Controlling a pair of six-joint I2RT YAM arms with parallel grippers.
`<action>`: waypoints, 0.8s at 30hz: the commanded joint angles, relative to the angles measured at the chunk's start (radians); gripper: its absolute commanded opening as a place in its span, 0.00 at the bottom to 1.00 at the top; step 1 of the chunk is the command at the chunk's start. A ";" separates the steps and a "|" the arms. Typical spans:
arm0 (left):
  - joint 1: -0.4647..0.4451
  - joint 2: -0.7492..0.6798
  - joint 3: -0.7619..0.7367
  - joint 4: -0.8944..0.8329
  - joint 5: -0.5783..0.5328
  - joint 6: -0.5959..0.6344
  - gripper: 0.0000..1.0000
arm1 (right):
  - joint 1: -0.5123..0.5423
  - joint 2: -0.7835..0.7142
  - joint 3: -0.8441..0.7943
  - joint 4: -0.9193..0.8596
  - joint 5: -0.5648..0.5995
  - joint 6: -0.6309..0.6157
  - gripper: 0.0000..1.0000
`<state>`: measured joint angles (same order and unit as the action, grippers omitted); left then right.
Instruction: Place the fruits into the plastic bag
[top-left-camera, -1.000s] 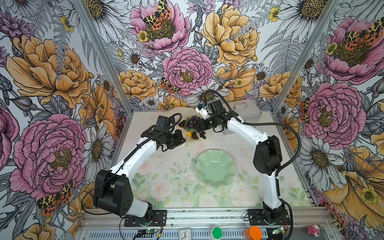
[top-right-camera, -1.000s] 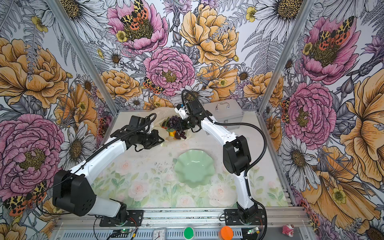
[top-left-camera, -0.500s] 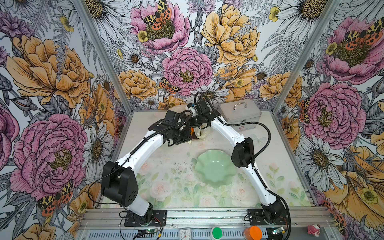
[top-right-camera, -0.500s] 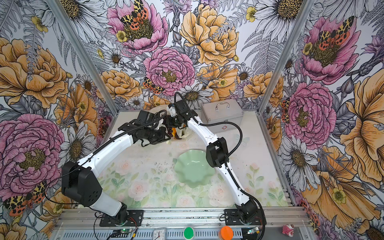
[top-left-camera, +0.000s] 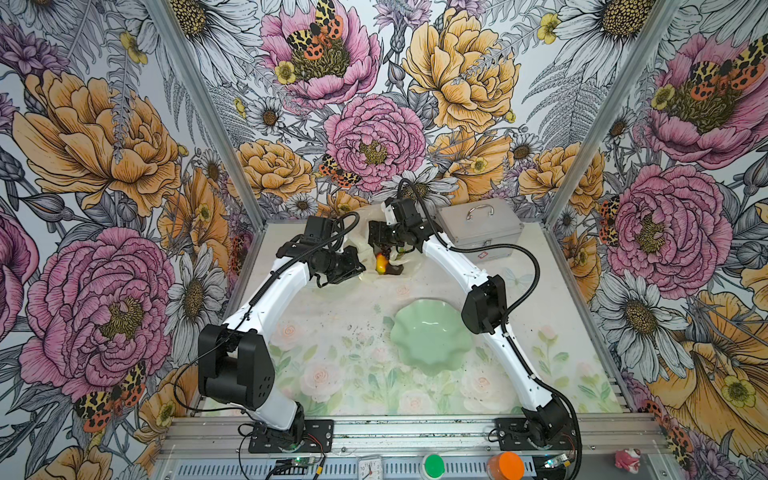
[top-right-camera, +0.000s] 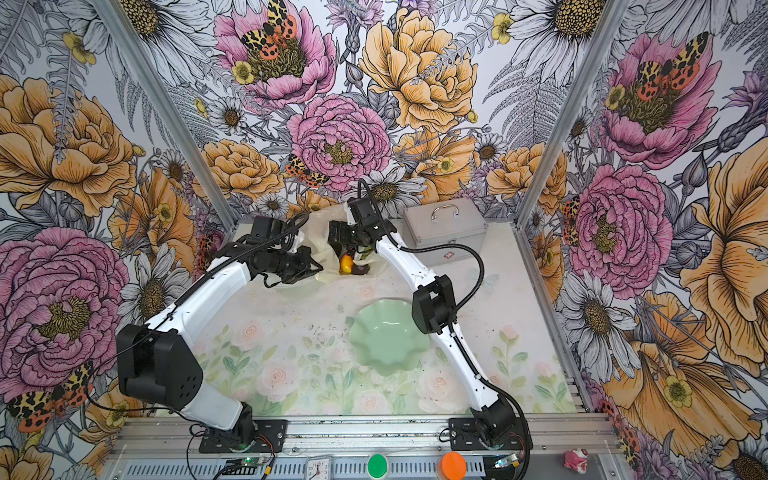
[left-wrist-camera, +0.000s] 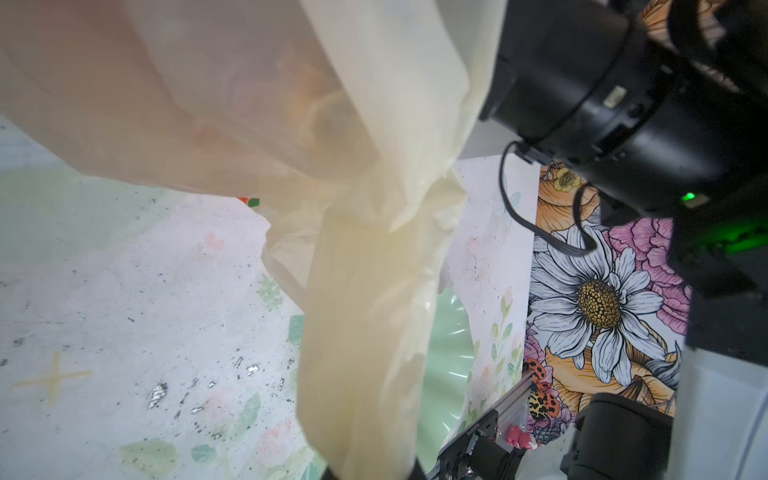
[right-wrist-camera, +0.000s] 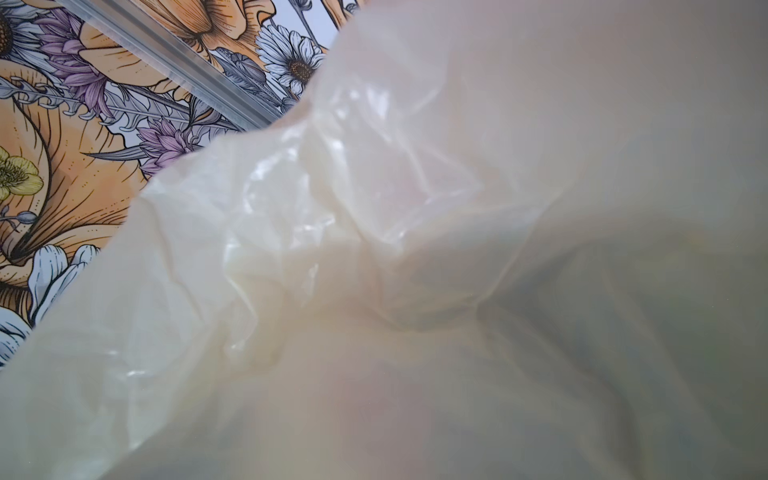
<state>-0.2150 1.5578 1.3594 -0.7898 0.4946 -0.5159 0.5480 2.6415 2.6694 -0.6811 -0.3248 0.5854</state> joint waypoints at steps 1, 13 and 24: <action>0.017 -0.031 -0.001 -0.003 0.034 0.007 0.00 | -0.008 -0.171 -0.060 0.052 0.001 -0.048 1.00; 0.020 -0.056 -0.059 0.095 0.058 -0.076 0.00 | -0.002 -0.050 0.042 0.044 -0.152 -0.073 1.00; 0.055 -0.100 -0.143 0.111 0.046 -0.084 0.00 | 0.116 -0.119 -0.115 -0.154 0.533 -0.927 1.00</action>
<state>-0.1825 1.4998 1.2407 -0.7055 0.5327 -0.5884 0.6426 2.6125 2.5332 -0.8349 -0.0414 -0.0093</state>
